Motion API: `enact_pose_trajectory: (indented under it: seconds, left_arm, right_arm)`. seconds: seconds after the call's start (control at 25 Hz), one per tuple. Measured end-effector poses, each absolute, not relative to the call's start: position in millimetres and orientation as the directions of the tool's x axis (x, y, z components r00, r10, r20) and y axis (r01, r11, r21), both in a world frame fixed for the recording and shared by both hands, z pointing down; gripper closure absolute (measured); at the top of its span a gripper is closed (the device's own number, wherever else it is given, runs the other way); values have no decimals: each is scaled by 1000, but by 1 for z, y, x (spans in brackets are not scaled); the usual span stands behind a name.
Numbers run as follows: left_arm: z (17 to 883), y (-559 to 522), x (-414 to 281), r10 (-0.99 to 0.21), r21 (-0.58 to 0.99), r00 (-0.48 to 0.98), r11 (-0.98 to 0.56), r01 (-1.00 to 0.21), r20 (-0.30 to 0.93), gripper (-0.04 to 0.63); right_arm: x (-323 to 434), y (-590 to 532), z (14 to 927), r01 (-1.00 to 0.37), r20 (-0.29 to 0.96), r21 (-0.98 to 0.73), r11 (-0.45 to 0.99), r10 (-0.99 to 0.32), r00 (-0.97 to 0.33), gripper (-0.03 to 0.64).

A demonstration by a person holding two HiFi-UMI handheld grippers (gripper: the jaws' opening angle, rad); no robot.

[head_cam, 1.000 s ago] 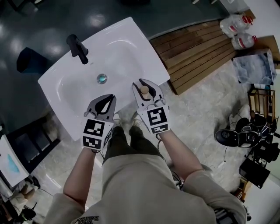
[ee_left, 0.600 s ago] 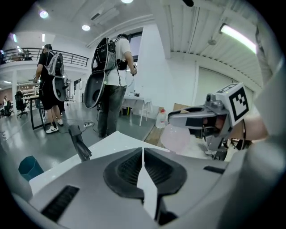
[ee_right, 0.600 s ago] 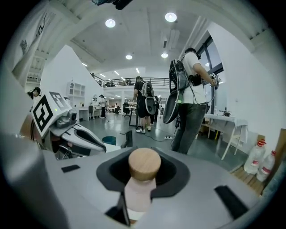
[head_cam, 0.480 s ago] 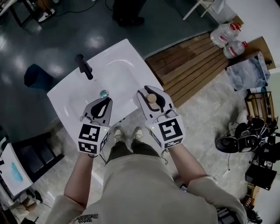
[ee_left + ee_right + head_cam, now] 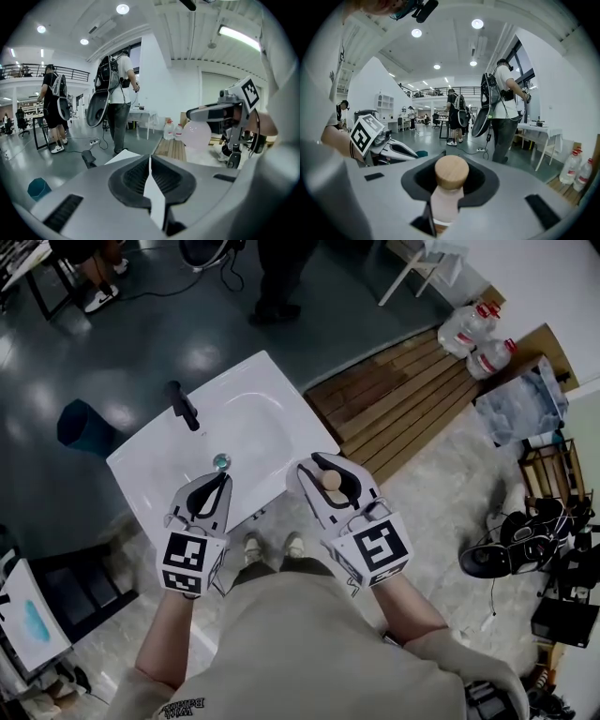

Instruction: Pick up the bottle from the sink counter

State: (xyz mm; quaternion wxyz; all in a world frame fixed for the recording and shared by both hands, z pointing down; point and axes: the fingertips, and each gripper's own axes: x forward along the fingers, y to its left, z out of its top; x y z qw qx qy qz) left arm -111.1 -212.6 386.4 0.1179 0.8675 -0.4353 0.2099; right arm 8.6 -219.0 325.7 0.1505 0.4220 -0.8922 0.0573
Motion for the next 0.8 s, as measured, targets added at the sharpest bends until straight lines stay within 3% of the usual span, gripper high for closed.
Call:
enact_pose_trajectory:
  seconds: [0.36, 0.8]
  left_arm:
    - [411, -184, -104, -659, 59, 546, -609, -791, 517, 580]
    - [407, -185, -96, -664, 54, 546, -609, -792, 512, 580]
  right_arm:
    - [3, -198, 366, -758, 404, -24, 651, -687, -603, 538]
    - [3, -199, 373, -753, 413, -35, 657, -677, -609, 538]
